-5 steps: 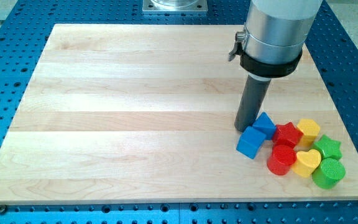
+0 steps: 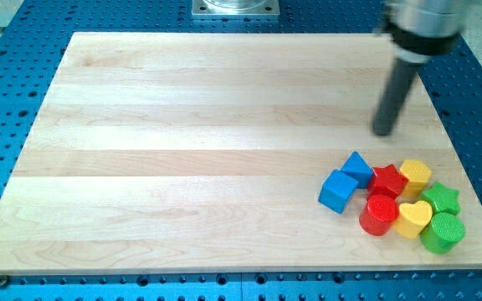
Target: Separate stars and blue blocks from group of blocks
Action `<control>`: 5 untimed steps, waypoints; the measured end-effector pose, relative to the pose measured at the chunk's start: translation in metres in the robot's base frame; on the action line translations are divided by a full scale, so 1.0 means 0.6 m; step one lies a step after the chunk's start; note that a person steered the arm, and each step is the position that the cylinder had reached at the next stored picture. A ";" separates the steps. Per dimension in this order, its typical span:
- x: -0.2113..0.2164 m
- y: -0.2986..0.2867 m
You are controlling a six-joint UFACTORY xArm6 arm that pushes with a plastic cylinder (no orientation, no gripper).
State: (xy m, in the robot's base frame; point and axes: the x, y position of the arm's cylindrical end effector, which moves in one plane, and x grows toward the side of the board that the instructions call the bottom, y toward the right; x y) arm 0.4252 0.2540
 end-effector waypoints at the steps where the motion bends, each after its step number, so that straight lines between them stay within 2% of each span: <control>1: 0.086 0.102; 3: 0.297 0.121; 5: 0.320 0.068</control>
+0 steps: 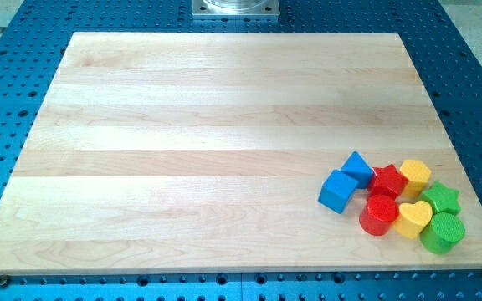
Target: Separate stars and blue blocks from group of blocks
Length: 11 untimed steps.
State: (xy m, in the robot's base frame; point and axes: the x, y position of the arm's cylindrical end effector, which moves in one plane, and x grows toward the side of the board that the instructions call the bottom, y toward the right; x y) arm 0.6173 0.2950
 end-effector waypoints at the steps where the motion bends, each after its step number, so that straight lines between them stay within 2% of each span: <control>1: 0.000 -0.018; 2: -0.019 -0.018; 3: -0.035 0.034; 5: -0.097 -0.049; 6: -0.123 -0.161; 8: -0.218 -0.300; 9: -0.253 -0.335; 10: -0.198 -0.330; 11: -0.148 -0.371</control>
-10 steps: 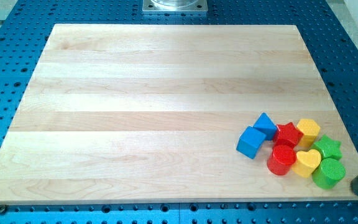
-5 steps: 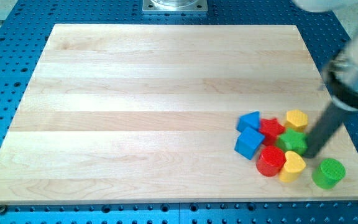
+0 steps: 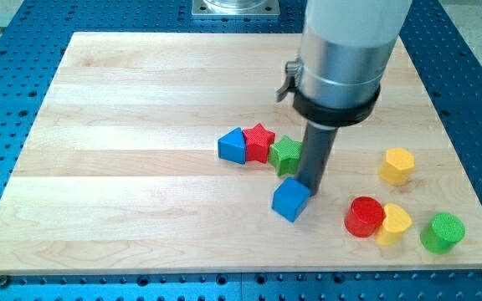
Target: Separate stars and blue blocks from group of blocks
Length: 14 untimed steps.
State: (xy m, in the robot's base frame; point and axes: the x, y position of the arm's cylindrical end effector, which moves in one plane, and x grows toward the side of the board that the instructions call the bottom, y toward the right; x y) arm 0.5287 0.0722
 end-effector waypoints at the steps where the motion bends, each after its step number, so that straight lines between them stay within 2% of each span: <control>1: -0.063 -0.037; 2: -0.155 -0.037; 3: -0.148 -0.084; 4: -0.086 -0.166; 5: 0.017 -0.203; 6: -0.002 -0.147; 7: -0.047 0.031; 8: 0.023 0.100; 9: 0.096 -0.003; 10: 0.087 -0.106; 11: 0.107 -0.011; 12: 0.067 0.049; 13: 0.064 -0.088; 14: 0.098 -0.100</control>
State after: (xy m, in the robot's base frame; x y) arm 0.5872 0.0121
